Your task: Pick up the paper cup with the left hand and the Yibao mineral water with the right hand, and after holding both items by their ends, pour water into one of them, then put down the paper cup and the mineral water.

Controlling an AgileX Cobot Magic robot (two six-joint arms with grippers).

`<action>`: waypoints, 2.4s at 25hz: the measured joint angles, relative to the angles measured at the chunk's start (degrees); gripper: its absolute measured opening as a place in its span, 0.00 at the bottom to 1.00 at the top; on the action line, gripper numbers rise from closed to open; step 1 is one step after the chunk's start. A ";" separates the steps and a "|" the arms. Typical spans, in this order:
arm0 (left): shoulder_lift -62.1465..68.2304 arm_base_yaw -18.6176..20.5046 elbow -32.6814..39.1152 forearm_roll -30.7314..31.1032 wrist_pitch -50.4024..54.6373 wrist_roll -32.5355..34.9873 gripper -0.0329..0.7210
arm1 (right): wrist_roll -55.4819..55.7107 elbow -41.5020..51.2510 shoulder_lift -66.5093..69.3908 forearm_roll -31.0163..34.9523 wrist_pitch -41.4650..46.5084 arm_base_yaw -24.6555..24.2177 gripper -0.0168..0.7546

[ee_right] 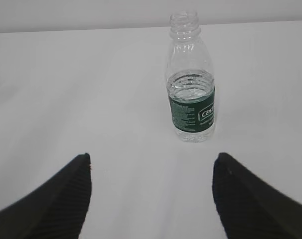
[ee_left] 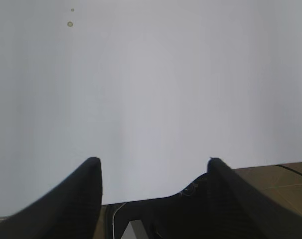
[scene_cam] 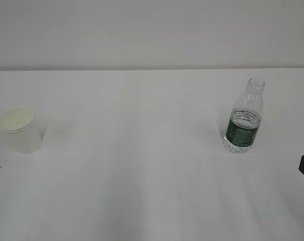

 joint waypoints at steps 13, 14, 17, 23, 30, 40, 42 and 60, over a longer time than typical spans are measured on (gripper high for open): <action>0.00 0.00 0.00 0.00 -0.13 0.00 0.68 | -21.08 -0.92 0.00 0.66 4.43 0.00 0.76; 0.00 0.00 0.00 0.00 -0.13 0.00 0.68 | -24.04 -1.32 0.00 0.66 4.43 0.00 0.76; 0.00 0.00 0.00 0.00 -0.13 0.11 0.68 | -33.60 -1.58 0.10 0.54 3.32 0.00 0.76; 0.00 0.00 0.00 0.00 -0.13 0.11 0.68 | -50.17 -1.67 0.10 0.46 1.26 0.00 0.76; 0.00 0.00 0.00 0.00 -0.13 0.11 0.68 | -69.51 -1.93 0.10 1.20 -1.81 0.00 0.76; 0.22 0.00 0.00 0.00 -0.40 0.11 0.68 | -42.41 -4.92 0.10 14.60 -5.70 0.00 0.76; 0.22 0.00 0.00 0.00 -0.40 0.11 0.68 | -29.45 -5.07 0.10 14.72 -6.54 0.00 0.76; 0.22 0.00 0.00 0.00 0.62 0.11 0.68 | 45.44 -3.55 0.93 15.30 -5.81 0.00 0.72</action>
